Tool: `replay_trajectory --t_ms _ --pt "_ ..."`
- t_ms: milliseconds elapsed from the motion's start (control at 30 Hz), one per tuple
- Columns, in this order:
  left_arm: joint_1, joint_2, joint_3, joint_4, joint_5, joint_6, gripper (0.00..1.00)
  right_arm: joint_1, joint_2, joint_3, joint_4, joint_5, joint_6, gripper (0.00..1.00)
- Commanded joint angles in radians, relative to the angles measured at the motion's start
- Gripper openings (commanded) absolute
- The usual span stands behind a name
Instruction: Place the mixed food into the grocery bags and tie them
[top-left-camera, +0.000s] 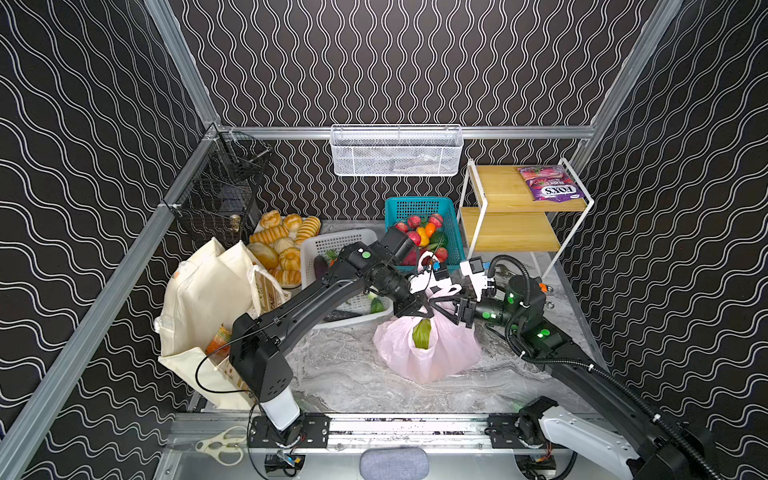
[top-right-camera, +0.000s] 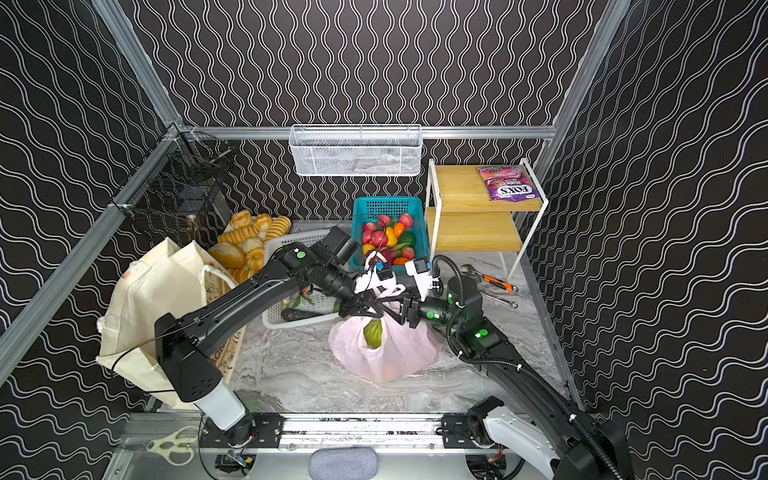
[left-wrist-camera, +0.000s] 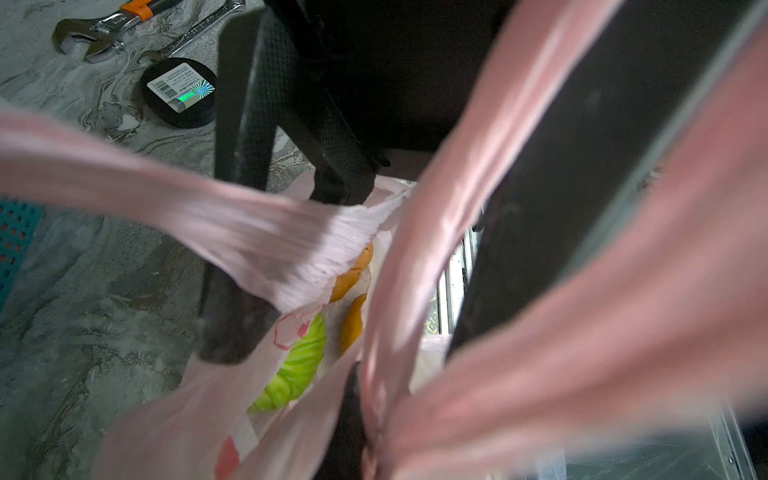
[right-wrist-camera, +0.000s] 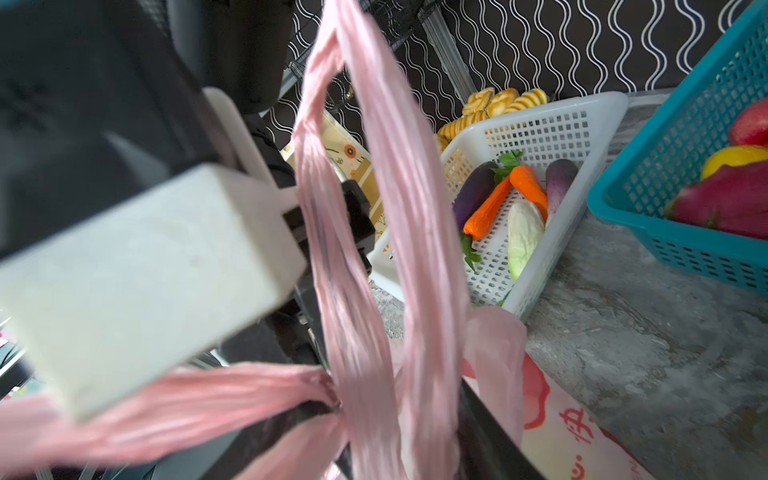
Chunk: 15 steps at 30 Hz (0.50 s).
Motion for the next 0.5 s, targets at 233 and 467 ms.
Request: replay_trajectory --t_ms 233,467 --pt "0.0 -0.028 -0.02 0.084 0.014 -0.049 0.21 0.001 0.003 -0.009 0.078 0.002 0.041 0.23" --pt "0.006 -0.06 -0.053 0.124 -0.02 -0.077 0.33 0.001 -0.001 -0.027 0.102 0.023 0.061 0.06"
